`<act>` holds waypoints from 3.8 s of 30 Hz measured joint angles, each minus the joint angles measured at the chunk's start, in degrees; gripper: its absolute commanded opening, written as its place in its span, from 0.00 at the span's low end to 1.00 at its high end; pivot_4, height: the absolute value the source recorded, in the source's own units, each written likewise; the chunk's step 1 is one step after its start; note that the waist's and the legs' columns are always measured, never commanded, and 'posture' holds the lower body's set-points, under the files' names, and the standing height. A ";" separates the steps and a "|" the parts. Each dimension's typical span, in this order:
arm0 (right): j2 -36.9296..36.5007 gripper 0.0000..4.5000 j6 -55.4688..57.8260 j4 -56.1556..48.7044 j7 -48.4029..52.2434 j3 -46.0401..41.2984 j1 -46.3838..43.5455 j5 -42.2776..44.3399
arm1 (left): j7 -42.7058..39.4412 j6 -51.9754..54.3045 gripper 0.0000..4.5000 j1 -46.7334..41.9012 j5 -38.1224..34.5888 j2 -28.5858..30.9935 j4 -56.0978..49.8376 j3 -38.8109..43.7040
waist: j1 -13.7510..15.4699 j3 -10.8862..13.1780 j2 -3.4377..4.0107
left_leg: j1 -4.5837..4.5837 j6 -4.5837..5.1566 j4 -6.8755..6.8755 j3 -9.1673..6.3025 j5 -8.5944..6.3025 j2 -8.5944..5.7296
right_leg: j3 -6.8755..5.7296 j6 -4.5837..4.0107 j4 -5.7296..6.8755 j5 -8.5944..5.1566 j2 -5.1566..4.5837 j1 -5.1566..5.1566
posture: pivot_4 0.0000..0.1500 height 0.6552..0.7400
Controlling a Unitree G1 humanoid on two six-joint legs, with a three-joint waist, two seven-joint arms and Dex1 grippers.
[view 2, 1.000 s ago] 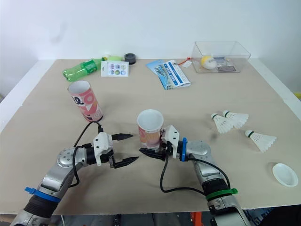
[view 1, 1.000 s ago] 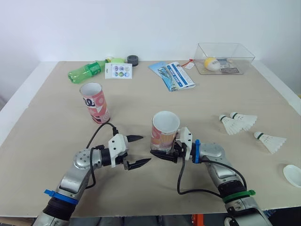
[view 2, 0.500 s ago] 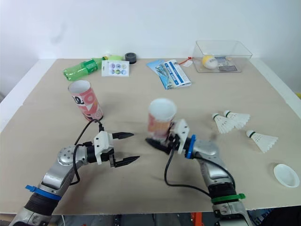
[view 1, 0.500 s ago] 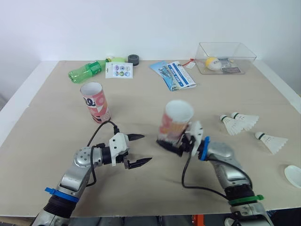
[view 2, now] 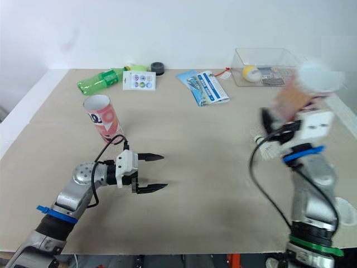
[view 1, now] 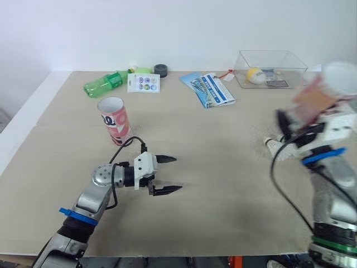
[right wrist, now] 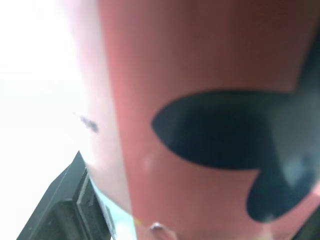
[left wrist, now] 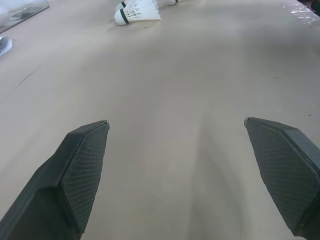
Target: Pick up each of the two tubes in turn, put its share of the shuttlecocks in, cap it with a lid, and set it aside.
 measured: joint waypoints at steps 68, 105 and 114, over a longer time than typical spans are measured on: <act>-1.40 0.82 -10.15 32.75 -25.36 -18.68 10.21 4.41 | -4.94 8.16 1.00 0.53 -5.70 -0.23 -7.50 -2.96 | -0.99 -0.07 0.39 | 0.18 0.27 0.06 0.22 -0.14 -0.08 | 0.23 0.01 0.00 -0.03 -0.07 0.09 | 1.00 1.00; -1.01 0.82 -11.51 33.87 -23.97 -16.36 7.91 6.29 | -4.86 8.17 1.00 0.58 -5.11 -0.16 -7.11 -2.98 | -1.25 -0.06 0.39 | 0.19 0.28 0.06 0.21 -0.15 -0.08 | 0.23 0.02 0.00 -0.02 -0.07 0.10 | 1.00 1.00; -0.28 0.90 -13.30 36.23 -22.87 -14.59 4.77 6.36 | -4.88 8.17 1.00 0.13 -5.04 -0.22 -7.00 -3.01 | -1.43 -0.04 0.35 | 0.20 0.28 0.06 0.21 -0.15 -0.08 | 0.23 0.01 0.00 -0.02 -0.06 0.12 | 1.00 1.00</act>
